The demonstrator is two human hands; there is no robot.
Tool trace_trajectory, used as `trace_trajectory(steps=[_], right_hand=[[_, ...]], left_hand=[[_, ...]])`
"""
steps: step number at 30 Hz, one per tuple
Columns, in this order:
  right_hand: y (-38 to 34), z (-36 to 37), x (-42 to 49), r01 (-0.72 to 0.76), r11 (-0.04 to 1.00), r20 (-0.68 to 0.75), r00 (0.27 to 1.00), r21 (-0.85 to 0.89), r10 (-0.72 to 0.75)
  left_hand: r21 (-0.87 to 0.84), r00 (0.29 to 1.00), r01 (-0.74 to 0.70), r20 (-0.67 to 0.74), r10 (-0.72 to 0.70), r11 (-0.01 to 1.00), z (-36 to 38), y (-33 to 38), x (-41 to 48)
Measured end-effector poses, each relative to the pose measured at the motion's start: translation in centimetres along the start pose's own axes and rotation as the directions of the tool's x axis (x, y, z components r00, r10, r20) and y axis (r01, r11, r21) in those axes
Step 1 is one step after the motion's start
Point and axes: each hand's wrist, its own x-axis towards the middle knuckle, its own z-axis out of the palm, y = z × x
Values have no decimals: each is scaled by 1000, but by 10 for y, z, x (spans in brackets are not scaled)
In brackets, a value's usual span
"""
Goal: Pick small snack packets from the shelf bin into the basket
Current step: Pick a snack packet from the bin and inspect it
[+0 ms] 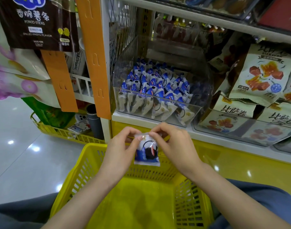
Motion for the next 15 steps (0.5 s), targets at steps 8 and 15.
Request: trace_trajectory(steps=[8,15], right_hand=[[-1,3,-1,-5,980,-151,988,198,35],[-6,15,-9,327,936,-44,941,-130,-335]], left_hand=[[-218,948,319,73,-311,922,-3,5,1],[-493,891,443,146,-430,749,-9,10,4]])
